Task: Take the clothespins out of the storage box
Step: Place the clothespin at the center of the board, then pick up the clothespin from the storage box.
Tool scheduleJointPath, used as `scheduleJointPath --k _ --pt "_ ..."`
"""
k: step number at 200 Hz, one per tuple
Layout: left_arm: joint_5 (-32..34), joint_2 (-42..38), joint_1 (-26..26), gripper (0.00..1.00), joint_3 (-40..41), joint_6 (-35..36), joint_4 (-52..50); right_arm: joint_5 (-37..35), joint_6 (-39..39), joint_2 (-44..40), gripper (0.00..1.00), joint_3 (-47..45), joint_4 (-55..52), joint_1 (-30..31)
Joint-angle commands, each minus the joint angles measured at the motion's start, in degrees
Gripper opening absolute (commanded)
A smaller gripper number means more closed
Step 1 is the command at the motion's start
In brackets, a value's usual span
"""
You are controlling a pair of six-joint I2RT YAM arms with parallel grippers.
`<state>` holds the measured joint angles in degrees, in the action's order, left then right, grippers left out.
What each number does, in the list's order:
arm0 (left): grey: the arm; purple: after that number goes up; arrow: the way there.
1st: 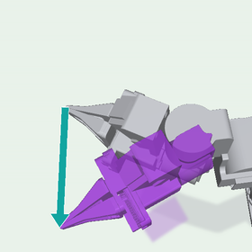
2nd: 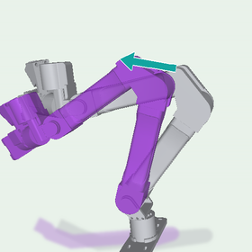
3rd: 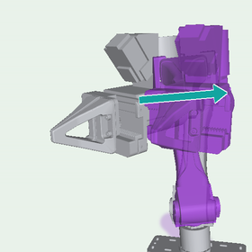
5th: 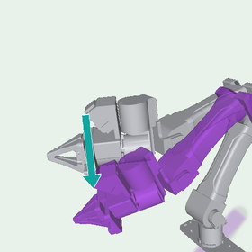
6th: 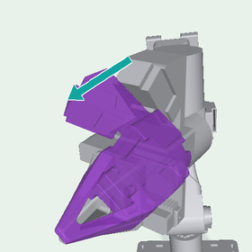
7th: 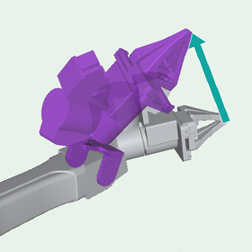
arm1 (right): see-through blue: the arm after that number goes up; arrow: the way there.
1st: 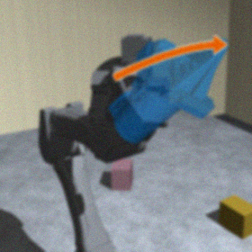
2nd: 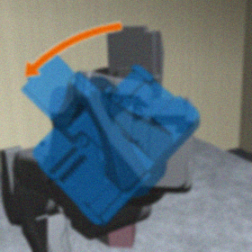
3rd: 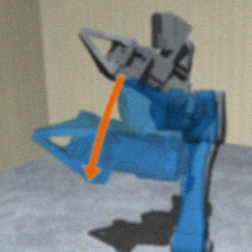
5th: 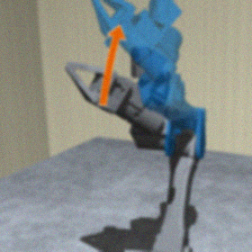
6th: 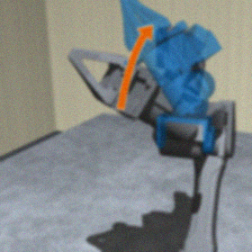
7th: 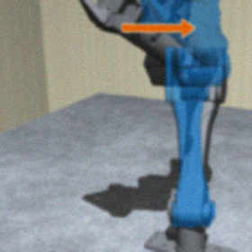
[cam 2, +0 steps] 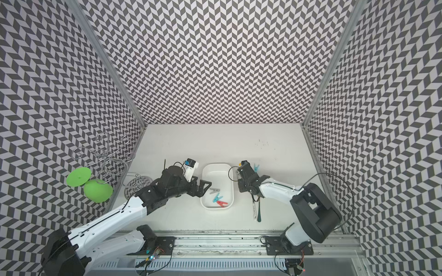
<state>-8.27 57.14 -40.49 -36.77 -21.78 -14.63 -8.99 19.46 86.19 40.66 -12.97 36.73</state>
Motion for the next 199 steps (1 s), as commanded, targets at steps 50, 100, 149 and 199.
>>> scheduleJointPath --k 50,100,149,199 --pt "-0.77 -0.67 -0.12 1.0 -0.93 0.16 1.51 1.73 -5.67 -4.44 0.23 5.35 0.49 0.01" --pt "-0.69 -0.67 -0.12 0.99 -0.88 0.15 1.59 11.44 -14.85 -6.46 0.26 8.85 0.74 0.59" --pt "-0.73 -0.49 -0.11 0.99 -0.86 0.13 1.57 15.47 -21.26 -1.61 0.27 15.51 -2.72 5.12" --pt "-0.63 -0.5 -0.12 0.99 -0.9 0.08 1.57 18.31 -24.27 7.51 0.29 21.33 -6.21 9.74"
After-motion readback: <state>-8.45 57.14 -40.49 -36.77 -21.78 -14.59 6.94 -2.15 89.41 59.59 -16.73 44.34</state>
